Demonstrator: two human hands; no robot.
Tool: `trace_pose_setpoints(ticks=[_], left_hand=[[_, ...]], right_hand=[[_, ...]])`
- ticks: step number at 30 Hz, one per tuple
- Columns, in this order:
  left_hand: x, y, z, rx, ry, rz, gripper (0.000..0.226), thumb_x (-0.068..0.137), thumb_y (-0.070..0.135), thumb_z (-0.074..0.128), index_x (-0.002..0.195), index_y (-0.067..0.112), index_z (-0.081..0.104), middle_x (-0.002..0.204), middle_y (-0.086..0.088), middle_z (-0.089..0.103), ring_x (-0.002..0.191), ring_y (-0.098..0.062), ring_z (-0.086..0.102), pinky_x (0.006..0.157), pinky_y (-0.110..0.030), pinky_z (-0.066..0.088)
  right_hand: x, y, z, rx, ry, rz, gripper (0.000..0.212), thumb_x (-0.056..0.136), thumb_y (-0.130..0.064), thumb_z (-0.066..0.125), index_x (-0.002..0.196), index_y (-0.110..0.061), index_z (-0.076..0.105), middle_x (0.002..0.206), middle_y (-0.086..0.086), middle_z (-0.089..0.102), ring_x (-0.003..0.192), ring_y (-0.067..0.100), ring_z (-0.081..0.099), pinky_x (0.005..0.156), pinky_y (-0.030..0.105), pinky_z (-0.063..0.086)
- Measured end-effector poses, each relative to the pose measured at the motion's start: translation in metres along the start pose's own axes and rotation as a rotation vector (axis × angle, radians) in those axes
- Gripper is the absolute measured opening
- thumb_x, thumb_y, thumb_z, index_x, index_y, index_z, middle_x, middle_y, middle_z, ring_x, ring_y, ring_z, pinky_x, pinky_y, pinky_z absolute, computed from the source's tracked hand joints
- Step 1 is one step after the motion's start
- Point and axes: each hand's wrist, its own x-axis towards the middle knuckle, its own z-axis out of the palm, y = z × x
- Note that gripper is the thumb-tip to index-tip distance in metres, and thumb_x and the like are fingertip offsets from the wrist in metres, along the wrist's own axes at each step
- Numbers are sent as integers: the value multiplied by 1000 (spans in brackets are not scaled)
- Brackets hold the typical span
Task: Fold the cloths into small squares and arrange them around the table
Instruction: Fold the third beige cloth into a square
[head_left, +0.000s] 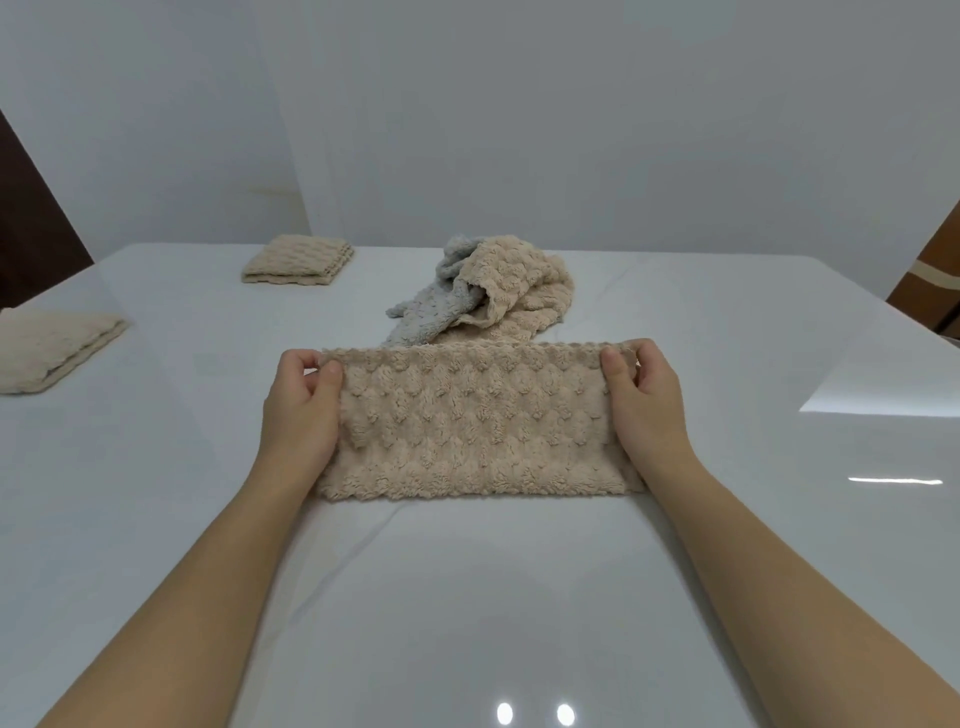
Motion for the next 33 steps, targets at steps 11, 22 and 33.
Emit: trace_pose_setpoints(ticks=[11, 22, 33], left_hand=[[-14, 24, -7, 39, 44, 150, 7, 101, 25, 42, 103, 18, 44, 72, -1, 52, 56, -18, 45, 53, -29, 39], [-15, 28, -34, 718, -238, -118, 22, 101, 34, 40, 104, 15, 51, 101, -5, 56, 88, -24, 51, 71, -34, 38], [-34, 22, 7, 914, -101, 608, 39, 95, 13, 45, 132, 4, 50, 132, -15, 54, 119, -35, 51, 96, -44, 36]], right_hand=[[-5, -17, -5, -49, 20, -120, 21, 101, -27, 50, 84, -15, 47, 64, -9, 45, 53, 1, 39, 52, 17, 34], [-10, -31, -12, -565, -301, 104, 28, 100, -33, 44, 85, -10, 49, 83, 3, 53, 84, 25, 51, 64, 34, 32], [-31, -32, 25, -989, -239, -318, 49, 100, -18, 38, 148, -11, 30, 155, 6, 32, 141, 27, 28, 110, 41, 24]])
